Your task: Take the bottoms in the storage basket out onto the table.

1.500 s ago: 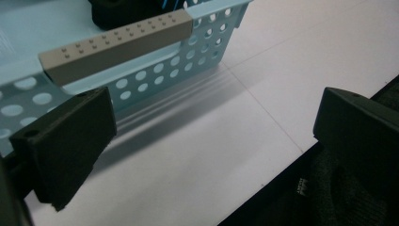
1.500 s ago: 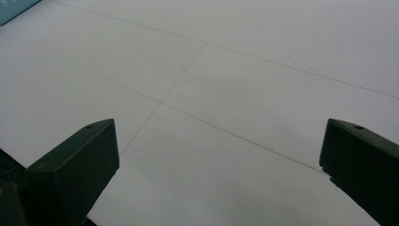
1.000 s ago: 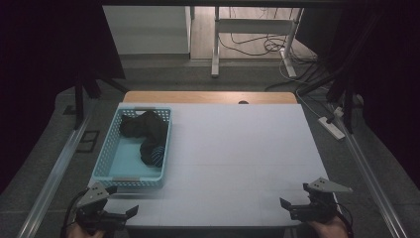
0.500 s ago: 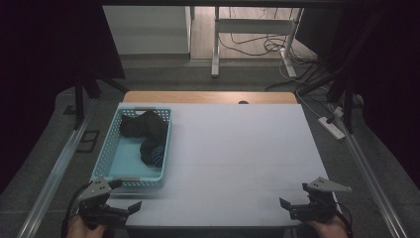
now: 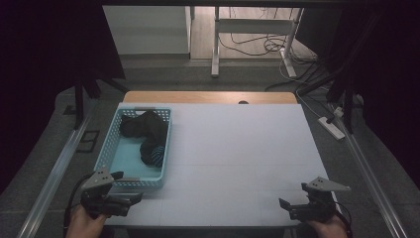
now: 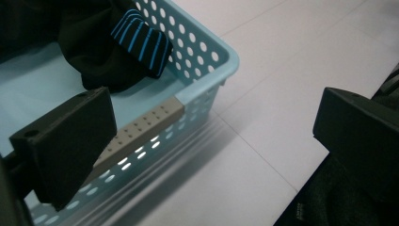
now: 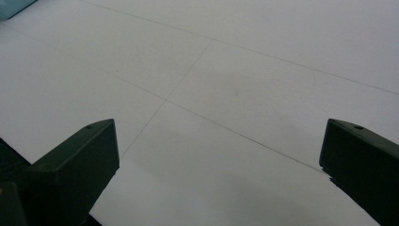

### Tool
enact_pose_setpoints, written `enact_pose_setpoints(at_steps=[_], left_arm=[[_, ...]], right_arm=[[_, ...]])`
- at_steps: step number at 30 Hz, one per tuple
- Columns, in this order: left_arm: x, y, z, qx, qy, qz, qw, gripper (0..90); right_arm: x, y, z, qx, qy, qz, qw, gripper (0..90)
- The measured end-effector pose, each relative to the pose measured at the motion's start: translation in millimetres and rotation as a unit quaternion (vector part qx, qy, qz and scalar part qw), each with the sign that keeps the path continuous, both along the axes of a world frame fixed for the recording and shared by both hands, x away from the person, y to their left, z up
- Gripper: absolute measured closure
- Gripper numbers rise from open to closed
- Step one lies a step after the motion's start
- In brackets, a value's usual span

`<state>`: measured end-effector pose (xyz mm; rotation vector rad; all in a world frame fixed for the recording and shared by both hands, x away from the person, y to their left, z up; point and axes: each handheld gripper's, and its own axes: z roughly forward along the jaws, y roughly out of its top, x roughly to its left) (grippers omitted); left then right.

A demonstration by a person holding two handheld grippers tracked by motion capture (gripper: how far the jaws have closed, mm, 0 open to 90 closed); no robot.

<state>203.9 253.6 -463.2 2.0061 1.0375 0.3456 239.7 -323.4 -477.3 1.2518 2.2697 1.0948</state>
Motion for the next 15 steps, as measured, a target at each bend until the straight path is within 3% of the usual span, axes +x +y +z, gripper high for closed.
enact_pose_setpoints(at_steps=[15], left_arm=[[26.4, -3.1, 10.2, 0.012, 0.01, 0.01, 0.9998, 0.0]], right_arm=[[1.0, 0.8, -0.3, -0.002, 0.002, 0.004, 1.0, 0.0]])
